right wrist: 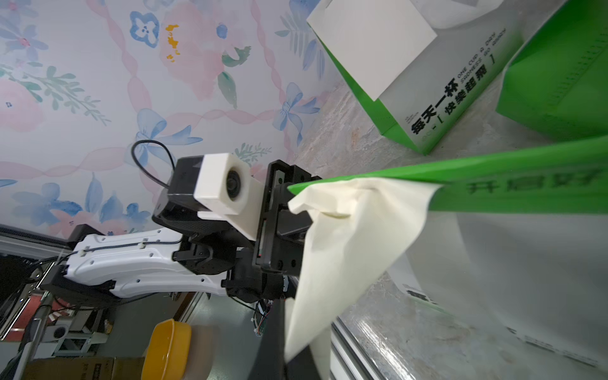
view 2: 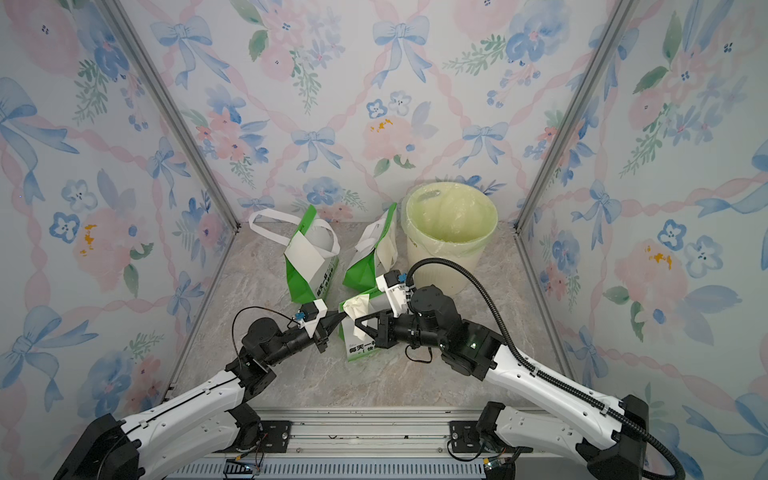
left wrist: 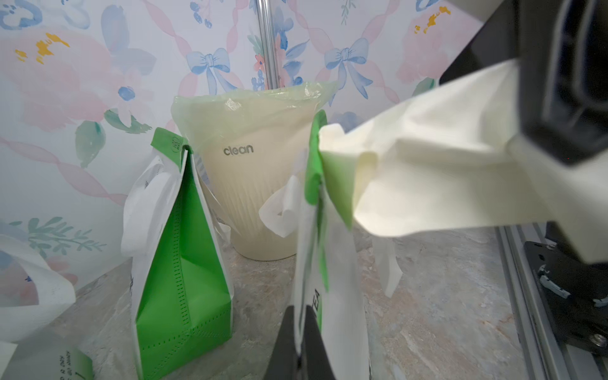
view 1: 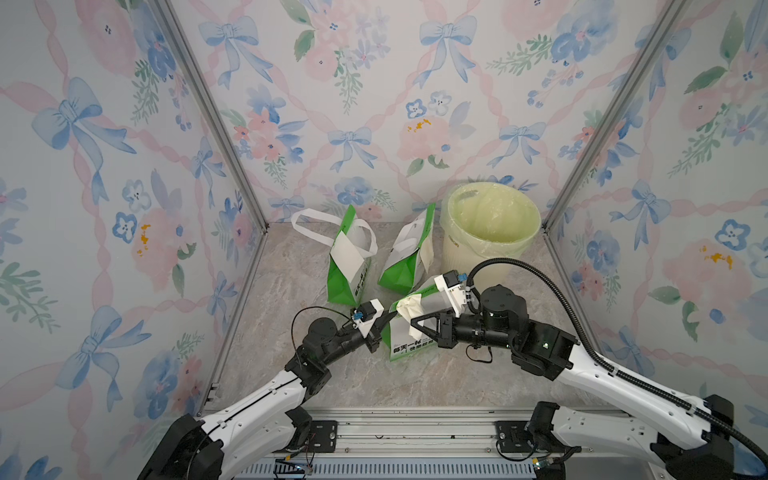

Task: Shred takeout receipts and throw away
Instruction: Tear off the takeout receipt from the takeout bag.

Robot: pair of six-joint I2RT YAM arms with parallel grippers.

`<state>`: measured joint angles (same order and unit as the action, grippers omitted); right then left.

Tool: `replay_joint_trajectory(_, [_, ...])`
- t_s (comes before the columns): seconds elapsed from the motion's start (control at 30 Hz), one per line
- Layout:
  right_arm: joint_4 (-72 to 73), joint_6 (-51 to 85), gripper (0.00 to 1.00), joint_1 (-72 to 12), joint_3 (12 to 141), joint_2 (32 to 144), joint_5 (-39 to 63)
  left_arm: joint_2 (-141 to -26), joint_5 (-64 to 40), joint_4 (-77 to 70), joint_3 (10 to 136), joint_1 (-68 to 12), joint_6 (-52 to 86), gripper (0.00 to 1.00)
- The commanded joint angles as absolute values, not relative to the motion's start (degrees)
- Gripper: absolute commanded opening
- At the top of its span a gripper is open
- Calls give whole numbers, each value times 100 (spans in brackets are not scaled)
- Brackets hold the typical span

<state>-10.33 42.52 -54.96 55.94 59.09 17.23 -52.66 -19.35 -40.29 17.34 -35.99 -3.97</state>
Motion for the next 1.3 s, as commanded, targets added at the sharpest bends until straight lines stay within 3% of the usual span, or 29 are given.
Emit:
replay_joint_trajectory(0.0, [-1180, 4151, 0, -5529, 5969, 5864, 2180, -5221, -1586, -4195, 1653, -3596, -648, 0])
replay_joint_trajectory(0.6, [-1482, 3946, 0, -5150, 6186, 5959, 2219, -5196, -1591, -4186, 1565, -3597, -580, 0])
replay_joint_trajectory(0.87, [-1961, 3614, 0, -5068, 6861, 5965, 2408, -5213, -1551, -4192, 1538, -3595, -519, 0])
replay_joint_trajectory(1.23, [-2636, 3264, 0, -5035, 6295, 5955, 1918, -5221, -1573, -4191, 1604, -3602, -474, 0])
replay_joint_trajectory(1.27, [-2793, 3217, 8, -5030, 6291, 5967, 1785, -5221, -1582, -4191, 1614, -3607, -466, 0])
